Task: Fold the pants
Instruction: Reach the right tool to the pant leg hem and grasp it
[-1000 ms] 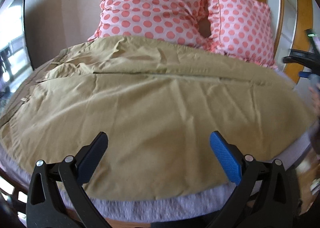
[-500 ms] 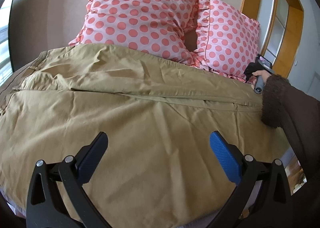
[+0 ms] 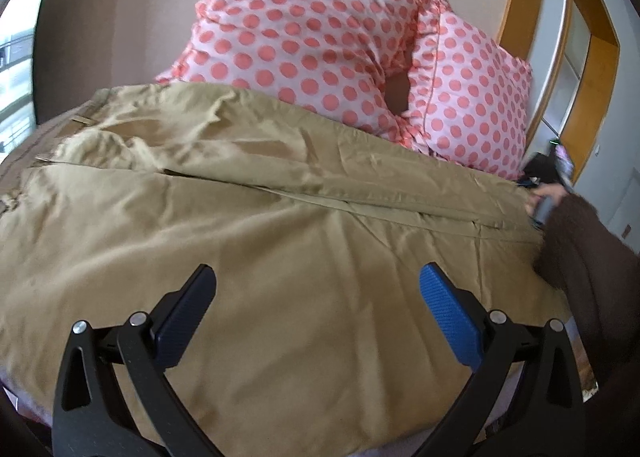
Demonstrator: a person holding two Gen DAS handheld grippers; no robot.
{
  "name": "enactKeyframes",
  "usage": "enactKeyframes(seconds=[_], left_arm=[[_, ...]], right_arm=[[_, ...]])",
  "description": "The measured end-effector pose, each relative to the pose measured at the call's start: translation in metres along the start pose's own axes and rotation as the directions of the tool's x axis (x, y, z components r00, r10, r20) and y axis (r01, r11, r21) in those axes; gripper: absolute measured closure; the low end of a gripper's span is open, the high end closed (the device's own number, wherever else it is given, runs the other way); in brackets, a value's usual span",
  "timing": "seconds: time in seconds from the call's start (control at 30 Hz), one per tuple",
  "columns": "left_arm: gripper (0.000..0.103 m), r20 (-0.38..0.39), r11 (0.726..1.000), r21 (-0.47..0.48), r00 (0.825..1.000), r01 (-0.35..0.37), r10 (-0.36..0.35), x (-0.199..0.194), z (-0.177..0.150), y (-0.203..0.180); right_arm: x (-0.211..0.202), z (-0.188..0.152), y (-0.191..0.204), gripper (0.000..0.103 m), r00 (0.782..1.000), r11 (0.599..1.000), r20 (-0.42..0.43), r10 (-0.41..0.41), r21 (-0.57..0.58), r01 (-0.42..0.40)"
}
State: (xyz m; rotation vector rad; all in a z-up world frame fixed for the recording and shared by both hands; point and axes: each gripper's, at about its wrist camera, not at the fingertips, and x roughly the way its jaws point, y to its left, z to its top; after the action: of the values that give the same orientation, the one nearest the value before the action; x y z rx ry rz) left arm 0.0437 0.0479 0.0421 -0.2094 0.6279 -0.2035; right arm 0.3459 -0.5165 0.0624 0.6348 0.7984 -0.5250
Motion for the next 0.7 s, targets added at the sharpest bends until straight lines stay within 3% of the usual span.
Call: enactKeyframes(seconds=[0.1,0.17,0.27,0.43,0.5,0.57,0.7], left_arm=[[0.002,0.030,1.000,-0.008,0.999,-0.024,0.024,-0.012,0.003,0.008],[0.002,0.046,0.999,-0.014,0.998,-0.038,0.038,-0.019,0.006,0.014],[0.002,0.077,0.998,-0.025,0.996,-0.053,0.054,-0.029,0.016,0.026],[0.002,0.107,0.996,-0.077,0.993,-0.035,0.044,-0.032,0.044,0.051],[0.002,0.086,0.994,-0.110,0.996,0.001,0.009,-0.028,0.055,0.063],[0.002,0.073,0.989,-0.144,0.997,0.016,-0.006,-0.025,0.060,0.074],[0.002,0.082,0.980,-0.189,0.996,0.056,-0.041,-0.017,0.074,0.094]], right_arm=[[-0.078,-0.018,-0.038,0.100,0.976,0.977,0.089,0.200,0.051,-0.205],[-0.128,-0.043,-0.056,0.100,0.955,0.958,0.123,0.268,0.066,-0.278],[-0.179,-0.098,-0.092,0.100,0.954,0.951,0.100,0.283,0.102,-0.293],[-0.180,-0.143,-0.124,0.096,0.951,0.933,-0.078,0.300,0.234,-0.275],[-0.177,-0.151,-0.130,0.084,0.944,0.923,-0.120,0.308,0.280,-0.265],[-0.172,-0.151,-0.129,0.058,0.934,0.909,-0.131,0.334,0.307,-0.282],[-0.167,-0.158,-0.133,0.056,0.932,0.903,-0.151,0.331,0.338,-0.266]])
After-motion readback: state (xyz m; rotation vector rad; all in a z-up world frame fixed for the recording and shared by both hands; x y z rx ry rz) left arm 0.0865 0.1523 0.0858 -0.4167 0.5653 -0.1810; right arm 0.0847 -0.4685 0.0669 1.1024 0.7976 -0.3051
